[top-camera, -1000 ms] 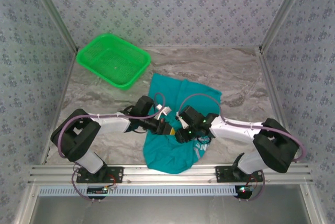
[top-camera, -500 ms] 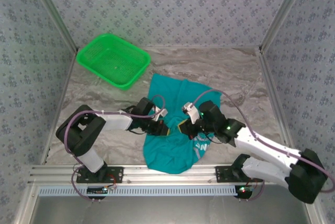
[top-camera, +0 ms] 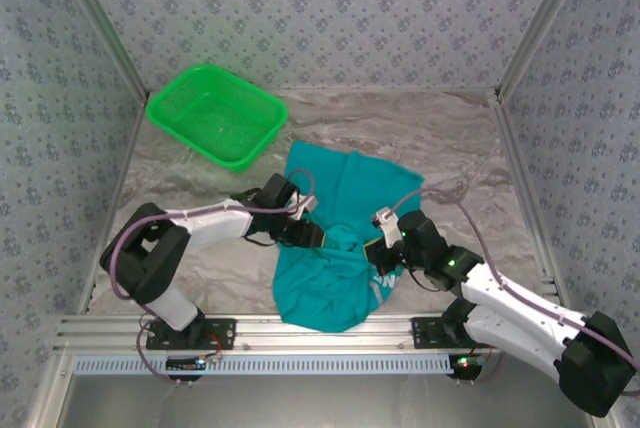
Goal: Fold the inside-out t-shirt
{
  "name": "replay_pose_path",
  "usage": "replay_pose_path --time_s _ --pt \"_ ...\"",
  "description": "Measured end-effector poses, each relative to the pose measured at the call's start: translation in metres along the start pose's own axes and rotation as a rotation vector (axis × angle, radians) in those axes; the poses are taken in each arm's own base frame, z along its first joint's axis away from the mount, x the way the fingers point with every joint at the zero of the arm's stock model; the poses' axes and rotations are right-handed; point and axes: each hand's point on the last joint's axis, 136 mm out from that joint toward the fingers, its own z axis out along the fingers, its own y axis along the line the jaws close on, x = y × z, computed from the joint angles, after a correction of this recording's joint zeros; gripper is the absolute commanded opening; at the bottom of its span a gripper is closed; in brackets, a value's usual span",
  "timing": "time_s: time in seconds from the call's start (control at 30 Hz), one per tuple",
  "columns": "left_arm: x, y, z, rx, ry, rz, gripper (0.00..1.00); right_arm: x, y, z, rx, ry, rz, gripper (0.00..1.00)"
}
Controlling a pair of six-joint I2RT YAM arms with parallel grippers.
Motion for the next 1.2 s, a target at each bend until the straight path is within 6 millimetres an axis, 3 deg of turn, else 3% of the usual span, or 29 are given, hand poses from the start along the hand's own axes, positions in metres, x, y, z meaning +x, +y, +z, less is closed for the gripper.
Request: replay_pose_path --time_s 0.2,0.3,0.4,0.5,0.6,0.77,0.87,0.97,1.1,1.2 --pt "-0.005 -0.032 -0.020 -0.058 -0.032 0.101 0.47 0.034 -0.026 0.002 0.157 0.150 0.174 0.29" --pt "0.000 -0.054 -0.016 -0.066 -0.018 0.166 0.47 0.029 -0.022 -0.005 0.178 0.193 0.181 0.32" --pt "0.002 -0.069 -0.004 -0.071 0.002 0.209 0.46 0.010 -0.013 -0.011 0.181 0.206 0.176 0.35" --pt "0.004 -0.065 0.014 -0.104 0.034 0.213 0.45 -0.004 -0.008 -0.011 0.176 0.218 0.165 0.37" --pt "0.010 -0.050 0.029 -0.149 0.070 0.198 0.45 -0.001 -0.012 -0.003 0.175 0.267 0.157 0.38" --pt "0.010 -0.044 0.033 -0.168 0.074 0.185 0.44 0.019 -0.023 0.013 0.178 0.376 0.167 0.31" --pt "0.013 -0.046 0.036 -0.161 0.074 0.186 0.44 0.018 -0.020 0.016 0.149 0.378 0.150 0.13" --pt "0.023 -0.049 0.041 -0.152 0.086 0.200 0.43 0.009 -0.013 0.016 0.102 0.345 0.115 0.01" --pt "0.036 -0.060 0.045 -0.124 0.109 0.222 0.43 -0.012 0.006 0.005 0.009 0.251 0.030 0.00" --pt "0.036 -0.066 0.034 -0.094 0.092 0.218 0.44 -0.033 0.026 -0.012 -0.083 0.143 -0.076 0.00"
